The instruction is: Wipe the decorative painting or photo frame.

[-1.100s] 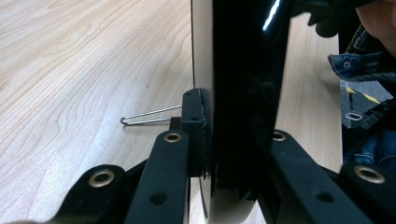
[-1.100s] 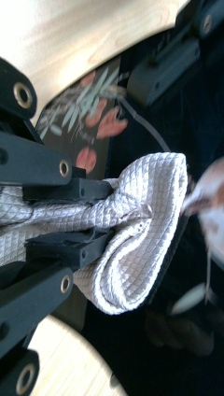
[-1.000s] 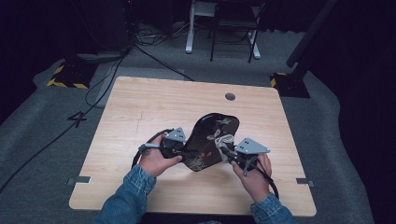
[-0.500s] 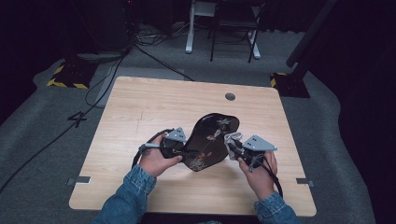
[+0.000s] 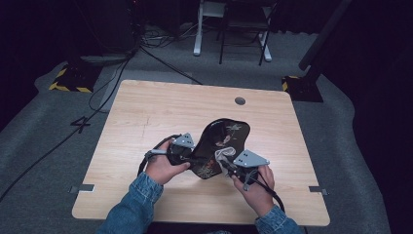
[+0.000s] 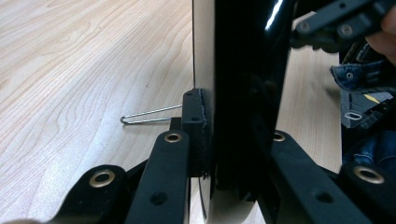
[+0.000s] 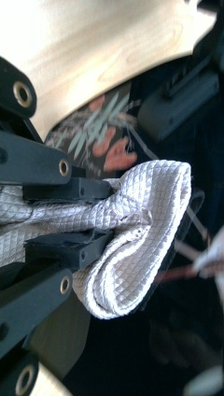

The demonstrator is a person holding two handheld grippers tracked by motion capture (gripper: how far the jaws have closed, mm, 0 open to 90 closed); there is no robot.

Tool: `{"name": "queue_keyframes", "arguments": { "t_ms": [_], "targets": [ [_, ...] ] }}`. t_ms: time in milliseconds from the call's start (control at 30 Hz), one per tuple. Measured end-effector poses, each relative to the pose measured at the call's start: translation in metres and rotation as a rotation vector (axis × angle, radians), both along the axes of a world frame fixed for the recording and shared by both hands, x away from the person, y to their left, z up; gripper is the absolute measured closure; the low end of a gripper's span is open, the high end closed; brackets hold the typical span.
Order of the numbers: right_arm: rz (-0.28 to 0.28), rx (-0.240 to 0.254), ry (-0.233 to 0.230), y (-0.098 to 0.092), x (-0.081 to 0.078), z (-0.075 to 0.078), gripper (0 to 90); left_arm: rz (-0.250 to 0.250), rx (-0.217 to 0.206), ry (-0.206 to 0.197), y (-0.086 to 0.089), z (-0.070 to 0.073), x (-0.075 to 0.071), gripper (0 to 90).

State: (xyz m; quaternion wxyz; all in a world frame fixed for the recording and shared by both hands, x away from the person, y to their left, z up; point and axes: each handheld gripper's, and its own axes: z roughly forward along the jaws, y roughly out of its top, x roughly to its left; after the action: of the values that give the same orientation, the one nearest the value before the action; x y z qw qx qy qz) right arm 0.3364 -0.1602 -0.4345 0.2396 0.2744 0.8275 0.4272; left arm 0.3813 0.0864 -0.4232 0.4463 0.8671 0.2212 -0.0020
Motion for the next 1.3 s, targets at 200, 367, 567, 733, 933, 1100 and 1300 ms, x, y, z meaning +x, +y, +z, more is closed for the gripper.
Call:
{"name": "queue_keyframes", "arguments": {
  "t_ms": [200,367,567,733,933,1100,1300],
  "targets": [
    [0.019,0.021,0.018,-0.001,0.002,-0.001,75.6,0.000,-0.005,0.002,0.000,0.000,0.000,80.1],
    [-0.015,0.006,0.004,-0.013,0.006,0.000,75.7,-0.001,-0.005,0.001,0.000,-0.001,0.000,80.0],
    [-0.079,0.016,0.005,-0.033,0.015,0.001,75.7,0.000,-0.006,0.001,0.000,-0.001,0.000,79.7],
    [-0.131,0.021,0.007,-0.047,0.022,0.001,75.6,-0.001,-0.007,0.002,0.000,-0.001,0.000,79.5],
    [-0.160,0.033,0.011,-0.053,0.025,0.000,75.5,0.000,-0.007,0.006,-0.001,-0.001,0.000,79.2],
    [-0.129,0.015,0.012,-0.039,0.018,-0.002,75.4,0.001,-0.010,0.013,-0.001,-0.001,0.000,79.2],
    [-0.075,-0.006,0.019,-0.017,0.008,-0.005,75.3,0.001,-0.005,0.012,-0.001,-0.001,0.000,79.2]
  ]
}}
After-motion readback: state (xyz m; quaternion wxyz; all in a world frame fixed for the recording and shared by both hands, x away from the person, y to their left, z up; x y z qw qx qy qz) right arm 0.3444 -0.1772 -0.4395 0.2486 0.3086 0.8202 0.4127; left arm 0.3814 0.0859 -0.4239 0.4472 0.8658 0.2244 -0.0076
